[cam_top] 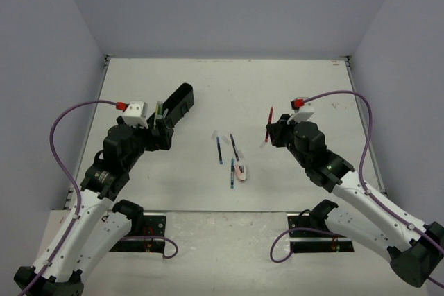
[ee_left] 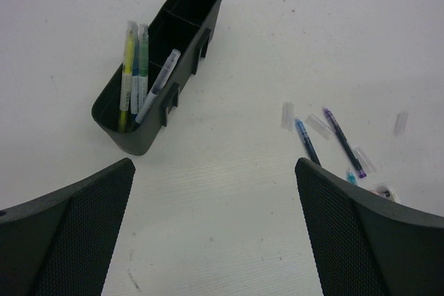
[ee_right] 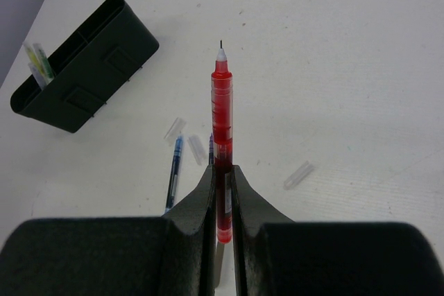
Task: Sort the stationery into containers
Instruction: Pick up the pen cap from the center of the board.
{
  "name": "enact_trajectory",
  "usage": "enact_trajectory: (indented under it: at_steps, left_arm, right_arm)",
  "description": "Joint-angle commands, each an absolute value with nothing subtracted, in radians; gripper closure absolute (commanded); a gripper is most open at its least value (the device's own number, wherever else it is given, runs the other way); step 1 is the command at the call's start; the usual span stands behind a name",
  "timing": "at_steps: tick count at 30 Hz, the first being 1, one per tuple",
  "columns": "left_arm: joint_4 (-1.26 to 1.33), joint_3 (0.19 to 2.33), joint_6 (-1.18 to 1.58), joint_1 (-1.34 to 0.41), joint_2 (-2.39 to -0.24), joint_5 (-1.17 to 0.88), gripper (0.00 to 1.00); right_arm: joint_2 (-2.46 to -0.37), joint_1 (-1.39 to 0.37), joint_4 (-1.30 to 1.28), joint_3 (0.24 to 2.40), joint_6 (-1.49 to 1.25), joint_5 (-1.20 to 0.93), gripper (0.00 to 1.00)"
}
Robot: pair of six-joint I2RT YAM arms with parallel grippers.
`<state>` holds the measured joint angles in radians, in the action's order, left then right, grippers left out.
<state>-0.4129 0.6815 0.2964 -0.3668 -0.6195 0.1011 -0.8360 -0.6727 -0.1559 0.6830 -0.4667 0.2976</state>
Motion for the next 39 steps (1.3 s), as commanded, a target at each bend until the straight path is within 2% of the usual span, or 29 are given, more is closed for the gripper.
enact_trajectory:
  at_steps: [1,9,13,15,17,20,24,26,29,32,39]
  left_arm:
    - [-0.403,0.692,0.306,-0.358,-0.623,0.125,0.0]
    - [-0.402,0.717,0.318,-0.35,-0.649,0.122,0.0]
    - [-0.403,0.752,0.344,-0.351,-0.735,0.084,0.0]
    - [-0.419,0.811,0.371,-0.377,-0.866,0.049,0.0]
    - [-0.426,0.855,0.413,-0.448,-0.955,0.125,0.0]
    - [-0.418,0.953,0.452,-0.651,-1.121,0.294,0.0]
    - [-0.42,1.107,0.417,-0.684,-1.369,0.267,0.0]
    - [-0.44,1.203,0.387,-0.686,-1.522,0.239,0.06]
    - [-0.494,1.321,0.334,-0.684,-1.681,0.213,0.19]
    - [-0.543,1.419,0.305,-0.682,-1.779,0.216,0.31]
    - [-0.598,1.499,0.267,-0.67,-1.941,0.182,0.37]
  right_arm:
    - [-0.82,-0.67,-0.112,0.685,-0.466,0.3,1.0]
    - [-0.847,-0.67,-0.117,0.696,-0.475,0.295,1.0]
    - [-0.842,-0.67,-0.118,0.696,-0.468,0.31,1.0]
    - [-0.842,-0.67,-0.119,0.698,-0.461,0.328,1.0]
    - [-0.841,-0.67,-0.126,0.701,-0.457,0.346,1.0]
    - [-0.834,-0.67,-0.14,0.702,-0.454,0.371,1.0]
    - [-0.821,-0.67,-0.14,0.694,-0.451,0.395,1.0]
    - [-0.817,-0.67,-0.14,0.693,-0.451,0.393,1.0]
    - [-0.818,-0.67,-0.145,0.698,-0.45,0.395,1.0]
    - [-0.825,-0.67,-0.147,0.699,-0.449,0.396,1.0]
    - [-0.848,-0.67,-0.149,0.706,-0.453,0.38,1.0]
